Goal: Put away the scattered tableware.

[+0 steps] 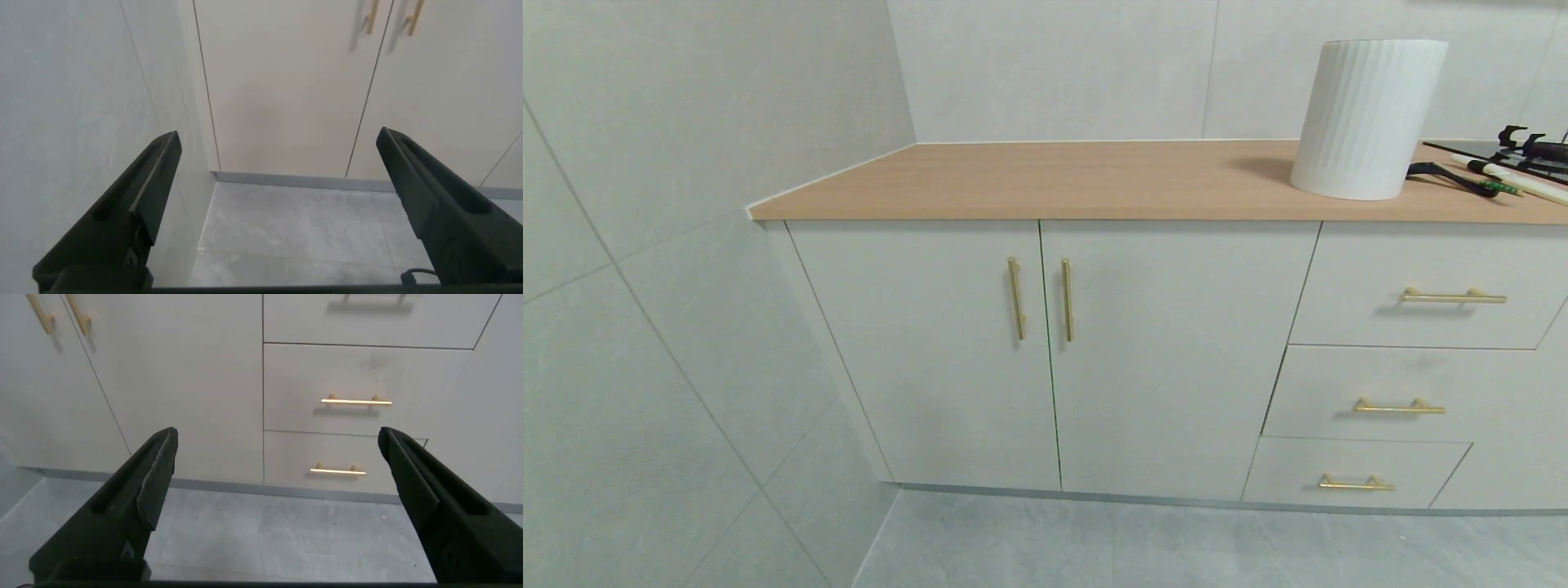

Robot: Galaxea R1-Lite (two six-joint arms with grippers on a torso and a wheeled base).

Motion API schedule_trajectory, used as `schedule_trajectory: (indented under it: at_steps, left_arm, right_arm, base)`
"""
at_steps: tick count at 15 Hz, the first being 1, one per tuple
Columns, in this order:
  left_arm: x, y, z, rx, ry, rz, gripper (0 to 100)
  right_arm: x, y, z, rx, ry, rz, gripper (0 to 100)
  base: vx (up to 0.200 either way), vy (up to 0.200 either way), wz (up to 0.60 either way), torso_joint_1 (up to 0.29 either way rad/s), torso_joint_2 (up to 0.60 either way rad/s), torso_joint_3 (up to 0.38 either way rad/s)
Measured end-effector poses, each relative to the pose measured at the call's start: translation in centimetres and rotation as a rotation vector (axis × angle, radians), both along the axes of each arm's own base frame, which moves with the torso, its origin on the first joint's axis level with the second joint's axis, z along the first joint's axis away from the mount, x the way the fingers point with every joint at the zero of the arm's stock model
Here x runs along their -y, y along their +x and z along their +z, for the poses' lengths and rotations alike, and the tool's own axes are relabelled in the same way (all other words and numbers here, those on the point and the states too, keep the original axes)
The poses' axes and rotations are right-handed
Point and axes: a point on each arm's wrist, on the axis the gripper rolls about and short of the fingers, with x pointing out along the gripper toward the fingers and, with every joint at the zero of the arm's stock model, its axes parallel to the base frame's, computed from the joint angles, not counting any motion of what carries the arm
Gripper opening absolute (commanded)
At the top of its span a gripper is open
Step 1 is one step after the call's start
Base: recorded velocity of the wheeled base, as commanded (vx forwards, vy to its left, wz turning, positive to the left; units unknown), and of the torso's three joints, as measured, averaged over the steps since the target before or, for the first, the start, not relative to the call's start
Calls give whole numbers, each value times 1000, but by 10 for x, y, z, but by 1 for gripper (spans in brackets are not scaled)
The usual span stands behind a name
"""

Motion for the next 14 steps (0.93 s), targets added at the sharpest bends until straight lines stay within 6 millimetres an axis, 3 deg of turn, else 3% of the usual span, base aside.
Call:
schedule_trajectory:
  at_steps: [2, 8, 14]
  left_arm:
    - [0, 0, 0, 0, 1, 0, 100]
    - [0, 0, 0, 0, 1, 0, 100]
    - [0, 0, 0, 0, 0, -1, 100]
  right_arm:
    - [0, 0, 0, 0, 2, 0, 100]
    - [0, 0, 0, 0, 2, -1, 100]
    - [0, 0, 0, 0, 4, -1, 100]
  base:
    - [0, 0, 0, 0, 0, 0]
    - [0, -200, 0, 6, 2, 1]
    - [0, 0, -100, 1, 0, 0]
